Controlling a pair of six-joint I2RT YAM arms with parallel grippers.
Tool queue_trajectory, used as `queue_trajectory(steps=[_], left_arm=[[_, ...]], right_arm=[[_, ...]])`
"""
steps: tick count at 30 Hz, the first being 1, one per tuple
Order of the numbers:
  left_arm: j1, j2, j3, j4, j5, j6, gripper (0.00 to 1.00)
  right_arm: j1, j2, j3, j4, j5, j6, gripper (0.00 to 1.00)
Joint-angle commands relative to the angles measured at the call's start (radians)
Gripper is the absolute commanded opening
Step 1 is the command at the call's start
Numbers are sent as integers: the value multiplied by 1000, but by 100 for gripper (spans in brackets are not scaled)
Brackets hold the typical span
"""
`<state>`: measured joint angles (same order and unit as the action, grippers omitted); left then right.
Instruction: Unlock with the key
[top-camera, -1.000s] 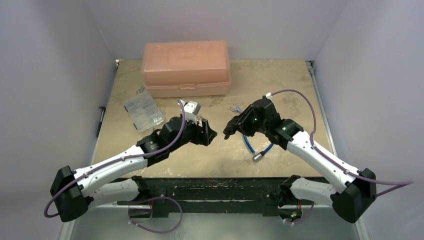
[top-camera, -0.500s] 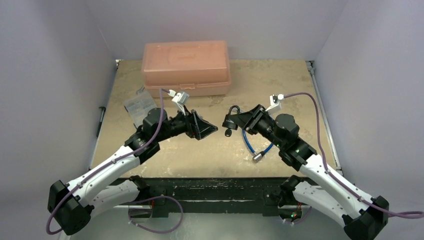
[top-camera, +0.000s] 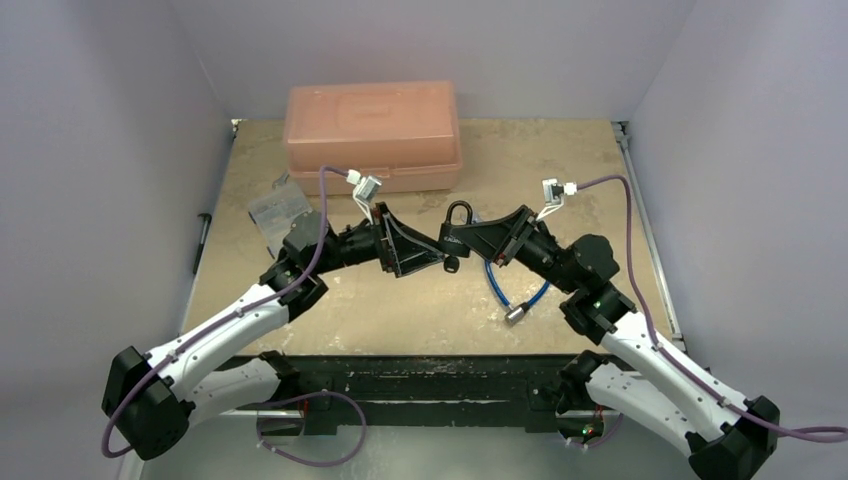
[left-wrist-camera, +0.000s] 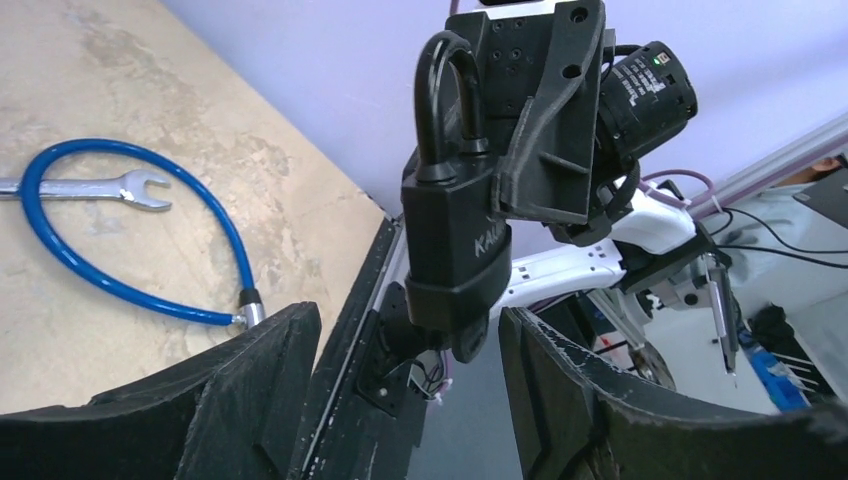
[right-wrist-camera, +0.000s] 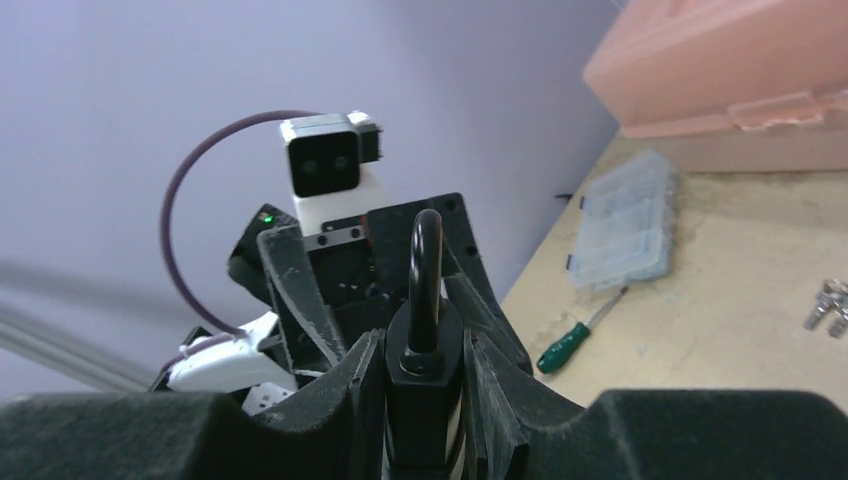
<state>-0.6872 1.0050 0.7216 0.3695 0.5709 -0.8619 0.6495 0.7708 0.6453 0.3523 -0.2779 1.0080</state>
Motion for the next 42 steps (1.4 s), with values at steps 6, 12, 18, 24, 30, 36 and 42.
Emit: queue_trajectory(steps=[6, 12, 18, 24, 30, 36, 42], left_arm=[[5, 59, -5, 265, 114, -108, 58], [5, 106, 0, 311, 142, -148, 27], [6, 125, -16, 375, 149, -191, 24], [6, 129, -18, 391, 156, -202, 43], [6, 132, -17, 389, 153, -205, 43], [6, 129, -17, 385, 143, -204, 13], [6, 120, 2, 322, 132, -172, 0]], right_arm=[[1, 8, 46, 222, -106, -6, 0], [1, 32, 49, 267, -141, 4, 0], [1, 42, 46, 277, -153, 1, 0], [1, 40, 44, 276, -154, -4, 0], [1, 42, 45, 274, -158, -7, 0], [1, 47, 46, 280, -169, -3, 0], [1, 50, 111, 109, -170, -90, 70]])
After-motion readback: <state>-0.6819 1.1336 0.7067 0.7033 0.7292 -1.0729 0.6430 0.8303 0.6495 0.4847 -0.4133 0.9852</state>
